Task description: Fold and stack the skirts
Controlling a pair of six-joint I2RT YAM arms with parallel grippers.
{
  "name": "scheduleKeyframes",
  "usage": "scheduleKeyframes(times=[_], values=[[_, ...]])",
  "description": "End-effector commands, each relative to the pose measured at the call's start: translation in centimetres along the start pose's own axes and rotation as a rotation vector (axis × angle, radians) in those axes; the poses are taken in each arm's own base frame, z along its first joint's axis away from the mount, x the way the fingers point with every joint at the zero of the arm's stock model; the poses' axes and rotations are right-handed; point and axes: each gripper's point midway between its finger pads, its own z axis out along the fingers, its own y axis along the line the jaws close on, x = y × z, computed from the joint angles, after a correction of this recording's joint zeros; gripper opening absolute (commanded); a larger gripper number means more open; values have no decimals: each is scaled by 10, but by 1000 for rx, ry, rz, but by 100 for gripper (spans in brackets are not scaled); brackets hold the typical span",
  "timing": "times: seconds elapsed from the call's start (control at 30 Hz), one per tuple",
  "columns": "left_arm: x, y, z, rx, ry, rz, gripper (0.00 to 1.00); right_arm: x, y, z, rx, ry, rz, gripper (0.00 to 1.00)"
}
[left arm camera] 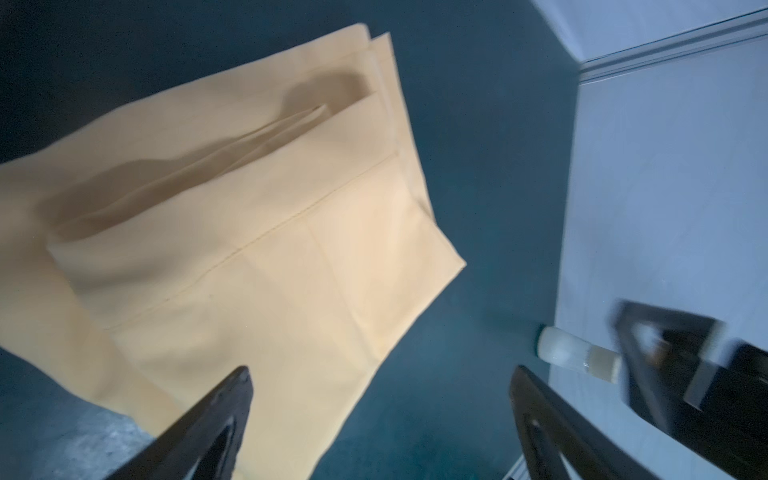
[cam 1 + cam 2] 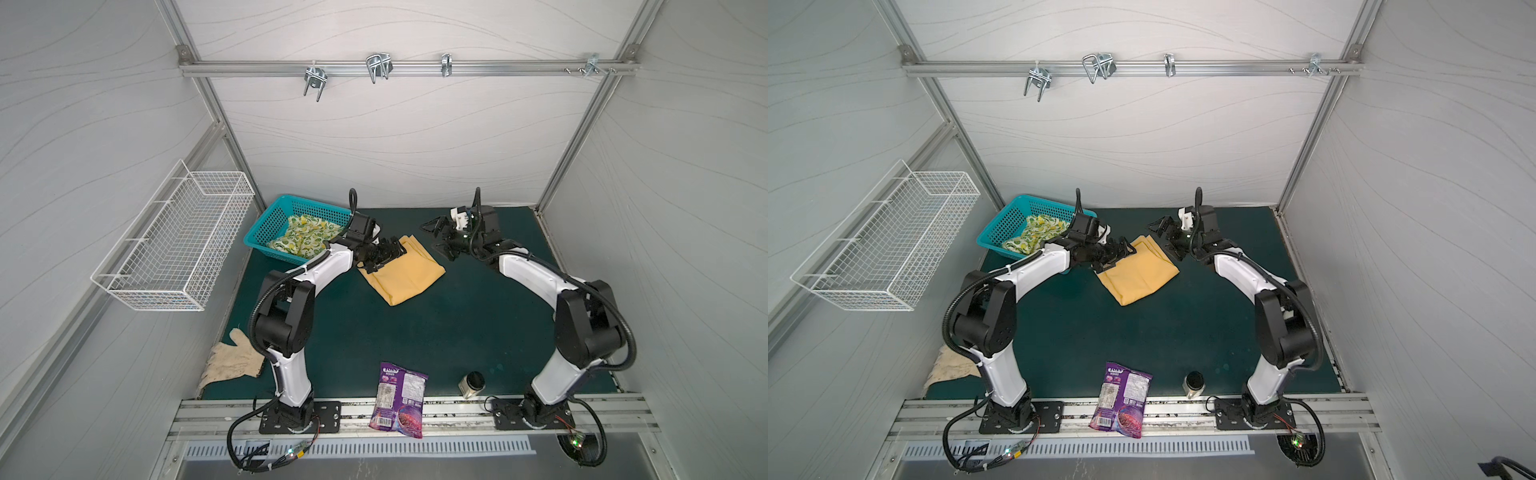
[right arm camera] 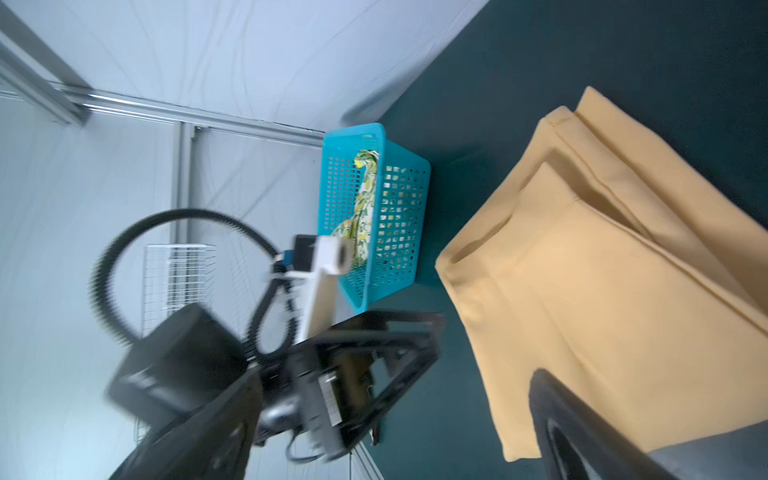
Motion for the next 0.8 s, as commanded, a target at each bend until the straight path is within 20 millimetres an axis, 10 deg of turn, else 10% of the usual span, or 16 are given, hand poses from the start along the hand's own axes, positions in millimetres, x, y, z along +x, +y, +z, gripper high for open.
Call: scheduleKeyframes(times=[0.0,0.33,0.77], values=[[-1,-32,-14,132,-29,-18,97,9,-38,13,71,85,39,99],[51,-57,13,244,9,-79,98,0,-92,33,122,122,95,99],[90,6,57,143,65,-181,97,15,-150,34,180,139,169,99]])
